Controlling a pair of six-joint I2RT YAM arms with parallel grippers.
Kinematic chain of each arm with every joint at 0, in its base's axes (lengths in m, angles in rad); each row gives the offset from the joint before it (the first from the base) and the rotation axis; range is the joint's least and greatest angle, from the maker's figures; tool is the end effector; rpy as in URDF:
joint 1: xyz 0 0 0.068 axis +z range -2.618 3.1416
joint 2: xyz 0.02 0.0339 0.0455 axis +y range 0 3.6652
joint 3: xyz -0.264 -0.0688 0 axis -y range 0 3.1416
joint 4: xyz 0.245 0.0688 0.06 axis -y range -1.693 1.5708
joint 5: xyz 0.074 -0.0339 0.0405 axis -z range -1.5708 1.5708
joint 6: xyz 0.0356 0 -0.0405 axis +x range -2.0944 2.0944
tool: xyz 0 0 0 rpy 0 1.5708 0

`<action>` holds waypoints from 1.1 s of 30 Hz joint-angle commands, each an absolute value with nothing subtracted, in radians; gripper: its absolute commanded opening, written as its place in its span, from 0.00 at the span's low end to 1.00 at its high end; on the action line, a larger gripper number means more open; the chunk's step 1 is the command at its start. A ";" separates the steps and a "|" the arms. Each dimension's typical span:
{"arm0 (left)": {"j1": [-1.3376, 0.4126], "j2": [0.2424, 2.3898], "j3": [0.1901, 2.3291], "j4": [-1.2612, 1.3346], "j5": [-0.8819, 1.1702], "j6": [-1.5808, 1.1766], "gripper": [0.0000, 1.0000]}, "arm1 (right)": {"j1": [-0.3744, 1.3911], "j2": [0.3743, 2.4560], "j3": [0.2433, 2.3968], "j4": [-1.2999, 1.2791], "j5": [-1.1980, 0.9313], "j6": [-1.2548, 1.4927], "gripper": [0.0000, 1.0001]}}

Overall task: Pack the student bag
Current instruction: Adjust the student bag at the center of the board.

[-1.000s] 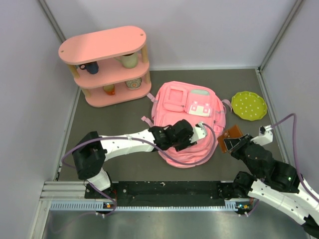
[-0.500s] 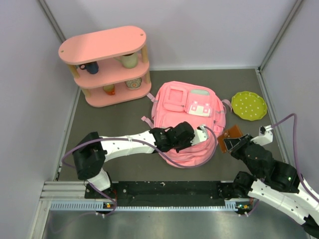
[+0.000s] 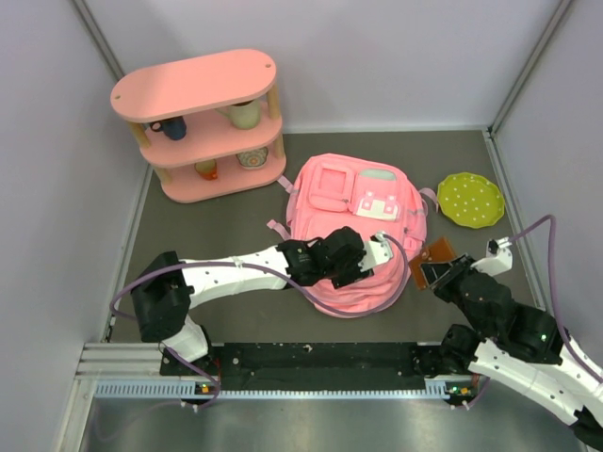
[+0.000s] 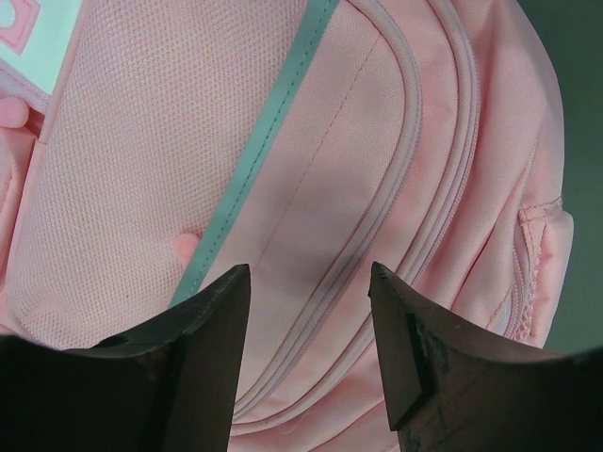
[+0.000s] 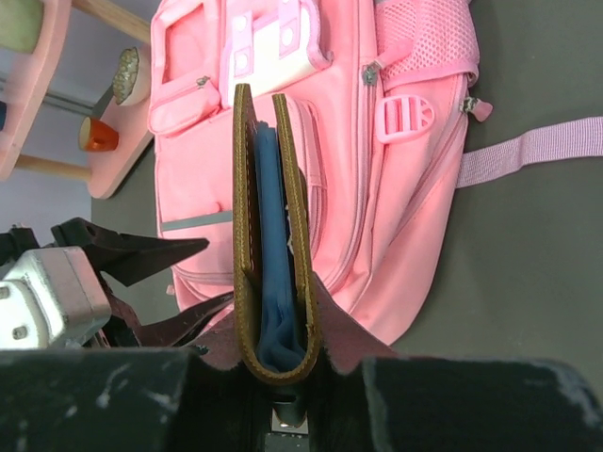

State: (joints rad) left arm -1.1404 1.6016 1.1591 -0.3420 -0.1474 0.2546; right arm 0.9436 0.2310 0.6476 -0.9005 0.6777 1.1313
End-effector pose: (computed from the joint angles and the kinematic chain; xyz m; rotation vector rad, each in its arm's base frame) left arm 0.1518 -0.3182 0.2495 1.4596 1.8542 -0.2619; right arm 0.0491 0.0297 0.2806 0.5986 1.9106 0.6678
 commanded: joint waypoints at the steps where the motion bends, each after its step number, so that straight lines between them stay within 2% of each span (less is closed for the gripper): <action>1: -1.146 1.600 1.164 -0.308 -0.163 0.256 0.58 | 0.937 0.219 0.638 -0.857 0.669 1.144 0.02; 4: -1.146 1.578 1.131 -0.269 -0.144 0.245 0.63 | 0.937 0.218 0.637 -0.857 0.669 1.144 0.02; 12: -1.164 1.623 1.106 -0.216 -0.241 0.262 0.63 | 0.937 0.218 0.634 -0.848 0.670 1.144 0.02; 15: -1.164 1.655 1.111 -0.207 -0.301 0.268 0.51 | 0.937 0.219 0.632 -0.847 0.675 1.144 0.03; 16: -1.164 1.667 1.117 -0.203 -0.304 0.273 0.37 | 0.936 0.219 0.632 -0.845 0.673 1.146 0.03; 18: -1.164 1.672 1.127 -0.203 -0.311 0.265 0.16 | 0.937 0.222 0.634 -0.845 0.670 1.144 0.03; 20: -1.164 1.655 1.134 -0.199 -0.308 0.258 0.00 | 0.937 0.222 0.634 -0.844 0.670 1.143 0.03; 33: -1.164 1.494 1.175 -0.250 -0.336 0.256 0.00 | 0.937 0.239 0.603 -0.821 0.552 1.137 0.02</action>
